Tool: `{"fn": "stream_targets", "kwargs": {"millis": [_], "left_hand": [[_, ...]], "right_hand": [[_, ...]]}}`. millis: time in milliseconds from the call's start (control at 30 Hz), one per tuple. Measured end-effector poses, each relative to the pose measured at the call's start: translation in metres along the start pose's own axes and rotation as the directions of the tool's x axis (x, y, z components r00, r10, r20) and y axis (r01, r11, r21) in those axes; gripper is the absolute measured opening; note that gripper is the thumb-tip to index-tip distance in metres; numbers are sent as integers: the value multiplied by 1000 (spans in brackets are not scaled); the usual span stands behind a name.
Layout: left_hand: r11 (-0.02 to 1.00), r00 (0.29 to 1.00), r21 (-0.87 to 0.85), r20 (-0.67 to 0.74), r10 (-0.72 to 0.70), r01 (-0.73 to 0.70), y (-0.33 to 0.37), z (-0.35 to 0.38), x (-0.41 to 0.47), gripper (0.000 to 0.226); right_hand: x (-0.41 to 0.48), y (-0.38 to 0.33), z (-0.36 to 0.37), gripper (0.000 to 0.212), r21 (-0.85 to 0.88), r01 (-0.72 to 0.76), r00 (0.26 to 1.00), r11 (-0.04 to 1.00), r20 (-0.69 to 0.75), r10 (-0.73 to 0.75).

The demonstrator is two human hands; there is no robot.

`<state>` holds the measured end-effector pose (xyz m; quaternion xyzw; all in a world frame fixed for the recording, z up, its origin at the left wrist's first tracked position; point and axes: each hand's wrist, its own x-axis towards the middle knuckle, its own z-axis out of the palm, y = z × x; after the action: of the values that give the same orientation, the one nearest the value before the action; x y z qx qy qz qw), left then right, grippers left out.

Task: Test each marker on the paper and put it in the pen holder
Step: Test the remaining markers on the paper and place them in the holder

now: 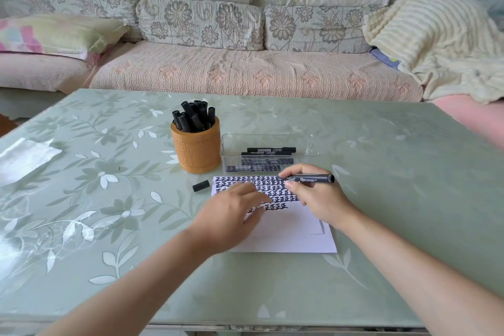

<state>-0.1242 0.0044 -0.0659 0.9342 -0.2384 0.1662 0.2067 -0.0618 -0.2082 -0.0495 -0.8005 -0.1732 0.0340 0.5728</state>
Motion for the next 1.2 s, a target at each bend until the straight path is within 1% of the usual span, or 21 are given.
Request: {"fn": "stream_targets", "kwargs": {"millis": [100,167,233,300,400,500,567,700,767,800,833,900,1000,1200], "left_hand": [[988,989,90,-88,-116,124,-23,-14,3,20],[958,971,167,-98,-218,233,-38,-22,2,25],[916,938,207,-106,-329,345,-47,-28,-1,28],[872,901,227,-100,-421,433,-52,-31,-3,29],[829,862,265,-22,-506,493,-56,-32,-7,35],[822,851,283,36,-525,495,-63,-31,-10,30],[834,854,242,39,-519,495,-67,-32,-10,22],[832,834,63,-23,-551,551,-71,-45,-8,15],[818,819,-54,-13,-574,572,-71,-55,-5,8],[824,828,-93,-1,-561,559,-70,-58,-3,5],[841,846,-107,2,-533,530,-68,-60,-3,5],[871,878,-123,8,-478,476,-64,-62,-2,15],[869,882,-164,15,-471,467,-60,-60,-3,26],[891,900,-170,-38,-434,422,-55,-60,-3,18]], "right_hand": [[3,-11,4,25,14,6,999,1000,39,-7],[4,-18,4,27,55,2,997,998,71,-6],[5,-24,5,36,106,-11,992,994,128,-2],[7,-28,8,45,153,-32,985,988,170,6],[10,-30,14,43,171,-52,983,984,180,21],[10,-32,22,30,126,-31,984,992,178,8],[10,-33,26,31,87,-37,987,996,157,23],[12,-31,29,32,-66,-41,994,997,102,48],[14,-28,29,27,-159,-12,997,987,77,24],[15,-27,29,24,-192,2,998,981,60,10],[16,-26,29,22,-209,15,999,978,47,-5],[17,-26,29,20,-228,41,999,973,38,-33],[18,-26,29,23,-290,69,997,954,52,-56],[19,-29,31,17,-400,71,997,914,42,-60]]}}
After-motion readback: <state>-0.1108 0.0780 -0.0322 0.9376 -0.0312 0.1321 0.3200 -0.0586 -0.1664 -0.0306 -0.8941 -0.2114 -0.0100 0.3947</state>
